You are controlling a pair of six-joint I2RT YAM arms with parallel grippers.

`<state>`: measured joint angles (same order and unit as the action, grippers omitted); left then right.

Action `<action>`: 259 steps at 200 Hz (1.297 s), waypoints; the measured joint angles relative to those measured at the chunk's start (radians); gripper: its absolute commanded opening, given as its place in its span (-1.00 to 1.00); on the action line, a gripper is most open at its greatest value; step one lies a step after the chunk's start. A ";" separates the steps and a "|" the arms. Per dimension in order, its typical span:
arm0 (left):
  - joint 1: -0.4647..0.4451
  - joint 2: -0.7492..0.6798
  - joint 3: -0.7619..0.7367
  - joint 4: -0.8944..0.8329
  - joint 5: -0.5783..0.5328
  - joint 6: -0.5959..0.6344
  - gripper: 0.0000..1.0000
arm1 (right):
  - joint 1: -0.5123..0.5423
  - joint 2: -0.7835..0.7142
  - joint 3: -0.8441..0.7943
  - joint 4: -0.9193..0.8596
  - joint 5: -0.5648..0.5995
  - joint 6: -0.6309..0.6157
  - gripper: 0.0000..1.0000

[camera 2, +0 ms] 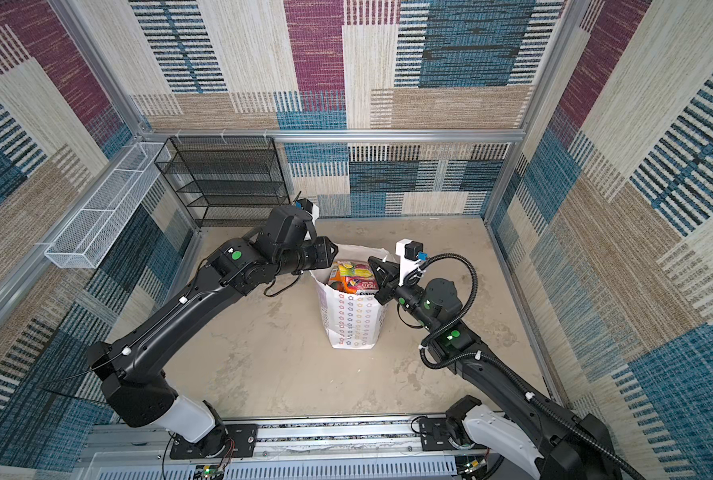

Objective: Place the snacks into the paper bag
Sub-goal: 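Open the left gripper to release the packet and push it down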

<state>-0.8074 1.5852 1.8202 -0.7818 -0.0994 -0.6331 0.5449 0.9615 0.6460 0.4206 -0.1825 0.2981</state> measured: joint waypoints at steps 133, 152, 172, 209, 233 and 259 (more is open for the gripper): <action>-0.048 0.307 0.061 -0.105 0.128 0.116 -0.49 | 0.006 0.000 0.000 0.000 0.009 -0.011 -0.90; -0.048 0.330 0.046 -0.098 0.128 0.121 -0.49 | 0.006 0.003 0.000 0.000 0.010 -0.011 -0.90; -0.049 0.365 0.082 -0.107 0.130 0.124 -0.48 | 0.008 0.005 0.000 -0.001 0.010 -0.011 -0.90; -0.047 0.359 0.199 -0.182 0.143 0.124 -0.41 | 0.008 0.005 0.000 0.003 0.021 -0.013 -0.90; -0.047 0.301 0.296 -0.194 0.177 0.126 -0.31 | 0.010 0.004 0.002 0.000 0.025 -0.015 -0.91; -0.045 0.203 0.331 -0.195 0.183 0.137 -0.27 | 0.009 -0.004 0.003 0.007 0.028 -0.019 -0.90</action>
<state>-0.8528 1.7878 2.1513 -0.9768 0.0834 -0.4965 0.5537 0.9577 0.6487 0.4274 -0.1547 0.2790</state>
